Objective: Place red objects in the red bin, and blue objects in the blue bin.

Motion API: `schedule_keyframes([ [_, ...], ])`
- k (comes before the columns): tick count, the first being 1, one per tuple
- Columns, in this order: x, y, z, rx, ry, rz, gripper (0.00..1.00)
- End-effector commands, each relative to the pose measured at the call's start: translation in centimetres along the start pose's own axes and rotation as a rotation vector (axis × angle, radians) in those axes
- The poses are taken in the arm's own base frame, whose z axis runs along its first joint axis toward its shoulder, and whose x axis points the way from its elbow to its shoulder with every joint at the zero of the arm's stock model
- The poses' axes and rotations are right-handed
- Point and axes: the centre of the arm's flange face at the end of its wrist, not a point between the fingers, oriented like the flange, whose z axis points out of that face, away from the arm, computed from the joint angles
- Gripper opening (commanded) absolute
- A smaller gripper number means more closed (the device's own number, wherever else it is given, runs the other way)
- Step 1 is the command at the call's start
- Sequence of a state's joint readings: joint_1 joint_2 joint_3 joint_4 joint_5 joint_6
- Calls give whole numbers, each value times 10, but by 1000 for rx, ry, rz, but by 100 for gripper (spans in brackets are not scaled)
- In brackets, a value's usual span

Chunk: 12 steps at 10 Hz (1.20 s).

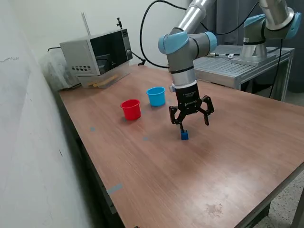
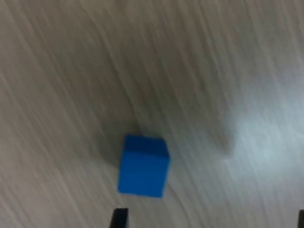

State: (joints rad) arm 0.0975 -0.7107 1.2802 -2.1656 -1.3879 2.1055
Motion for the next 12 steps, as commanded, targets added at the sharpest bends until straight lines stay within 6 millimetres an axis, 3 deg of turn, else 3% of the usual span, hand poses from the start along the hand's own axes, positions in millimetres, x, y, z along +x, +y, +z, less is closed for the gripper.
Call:
schedule_keyframes([
  [1,-12,-14,2,-2,-23,47,100],
  [6,-15,-12,0,-27,-56,73,100],
  [10,-10,-19,20,-15,-41,77,100],
  [12,-11,-18,20,-23,-56,72,100],
])
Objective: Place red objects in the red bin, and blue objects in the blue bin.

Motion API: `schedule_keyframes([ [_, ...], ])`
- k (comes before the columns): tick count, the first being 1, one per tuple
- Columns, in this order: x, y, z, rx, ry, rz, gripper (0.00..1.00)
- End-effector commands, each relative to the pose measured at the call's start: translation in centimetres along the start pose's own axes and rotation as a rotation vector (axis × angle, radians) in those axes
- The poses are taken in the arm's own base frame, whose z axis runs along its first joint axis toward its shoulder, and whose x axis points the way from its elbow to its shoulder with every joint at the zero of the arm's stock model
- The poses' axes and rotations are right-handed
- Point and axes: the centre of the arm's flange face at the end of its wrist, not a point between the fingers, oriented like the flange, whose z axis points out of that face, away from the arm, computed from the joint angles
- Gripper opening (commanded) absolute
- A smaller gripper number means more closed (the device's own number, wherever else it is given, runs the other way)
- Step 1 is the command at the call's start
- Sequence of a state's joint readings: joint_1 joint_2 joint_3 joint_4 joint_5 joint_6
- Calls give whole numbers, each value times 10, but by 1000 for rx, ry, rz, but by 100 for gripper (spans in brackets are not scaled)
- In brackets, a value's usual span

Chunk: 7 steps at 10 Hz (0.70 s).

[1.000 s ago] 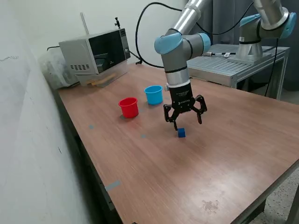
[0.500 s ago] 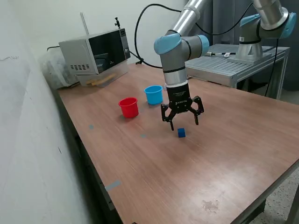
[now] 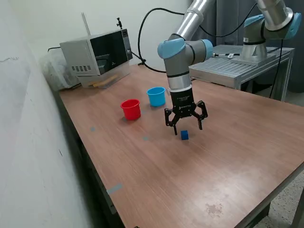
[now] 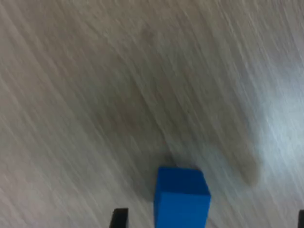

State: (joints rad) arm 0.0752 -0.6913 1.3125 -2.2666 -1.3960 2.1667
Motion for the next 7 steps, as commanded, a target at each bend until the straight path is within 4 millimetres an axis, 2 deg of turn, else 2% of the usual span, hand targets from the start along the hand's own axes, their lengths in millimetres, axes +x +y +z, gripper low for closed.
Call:
schedule_keyframes([
  [1,0,-2,5,-1,-9,-2,100],
  [2,0,-1,4,-3,-13,-3,100],
  [3,-2,0,2,-10,-30,-6,0],
  [7,-11,-5,-3,55,-106,-8,0],
])
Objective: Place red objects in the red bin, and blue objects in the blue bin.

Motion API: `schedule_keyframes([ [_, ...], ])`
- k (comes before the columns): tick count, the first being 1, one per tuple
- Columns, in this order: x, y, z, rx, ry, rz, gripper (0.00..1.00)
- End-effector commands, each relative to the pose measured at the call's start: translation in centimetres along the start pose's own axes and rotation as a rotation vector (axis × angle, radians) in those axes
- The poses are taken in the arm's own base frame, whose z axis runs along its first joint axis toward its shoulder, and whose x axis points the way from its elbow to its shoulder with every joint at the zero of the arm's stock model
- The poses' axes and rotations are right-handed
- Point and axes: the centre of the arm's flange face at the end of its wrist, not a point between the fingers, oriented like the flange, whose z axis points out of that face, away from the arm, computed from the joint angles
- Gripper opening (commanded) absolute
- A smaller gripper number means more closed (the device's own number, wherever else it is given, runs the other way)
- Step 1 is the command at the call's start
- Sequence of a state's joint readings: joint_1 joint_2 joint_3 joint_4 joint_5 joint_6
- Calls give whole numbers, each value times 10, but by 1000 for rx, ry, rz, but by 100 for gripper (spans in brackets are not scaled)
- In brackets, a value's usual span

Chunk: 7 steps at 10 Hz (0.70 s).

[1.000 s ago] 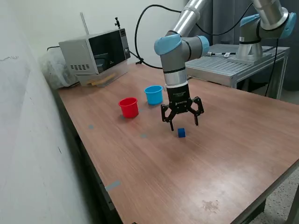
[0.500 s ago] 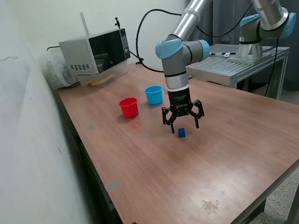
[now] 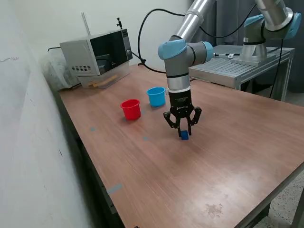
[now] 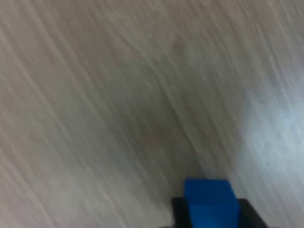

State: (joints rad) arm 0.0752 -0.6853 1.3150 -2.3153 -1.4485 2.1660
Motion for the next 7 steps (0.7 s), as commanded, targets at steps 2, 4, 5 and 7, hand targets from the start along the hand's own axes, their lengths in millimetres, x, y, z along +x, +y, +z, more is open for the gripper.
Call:
schedule_keyframes([
  [2,-10,-7,-4,75,-79,0,0],
  [4,-11,-7,-50,96,-153,32,0],
  [5,-5,-8,-84,89,-188,59,0],
  [7,4,-25,-127,170,-277,103,0],
])
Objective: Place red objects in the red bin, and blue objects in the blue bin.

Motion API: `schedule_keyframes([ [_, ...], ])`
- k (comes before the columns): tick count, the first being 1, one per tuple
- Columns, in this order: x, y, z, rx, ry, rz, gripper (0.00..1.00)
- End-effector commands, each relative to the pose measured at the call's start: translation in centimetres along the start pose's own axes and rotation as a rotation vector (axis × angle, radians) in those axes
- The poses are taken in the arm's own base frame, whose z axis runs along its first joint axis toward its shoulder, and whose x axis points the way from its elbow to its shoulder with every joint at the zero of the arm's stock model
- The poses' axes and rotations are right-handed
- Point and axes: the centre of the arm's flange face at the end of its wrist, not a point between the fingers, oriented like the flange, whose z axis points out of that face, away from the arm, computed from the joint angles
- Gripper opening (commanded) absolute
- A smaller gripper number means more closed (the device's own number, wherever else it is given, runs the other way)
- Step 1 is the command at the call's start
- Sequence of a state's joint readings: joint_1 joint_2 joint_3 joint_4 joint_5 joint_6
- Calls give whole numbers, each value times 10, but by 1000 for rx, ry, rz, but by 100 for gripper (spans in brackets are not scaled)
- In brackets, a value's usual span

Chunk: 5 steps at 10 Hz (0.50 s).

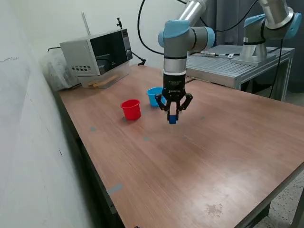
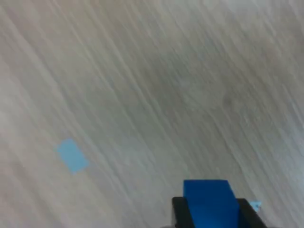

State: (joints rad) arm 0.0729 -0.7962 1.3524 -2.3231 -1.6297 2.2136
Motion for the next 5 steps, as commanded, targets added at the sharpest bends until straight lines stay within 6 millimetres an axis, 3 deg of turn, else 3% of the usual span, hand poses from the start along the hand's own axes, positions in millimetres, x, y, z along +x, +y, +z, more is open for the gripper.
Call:
schedule_keyframes([
  [1,-6,-48,-64,132,-138,96,0],
  [4,-13,-138,-82,180,-114,350,0],
  [5,-16,-171,-69,223,-75,430,0],
])
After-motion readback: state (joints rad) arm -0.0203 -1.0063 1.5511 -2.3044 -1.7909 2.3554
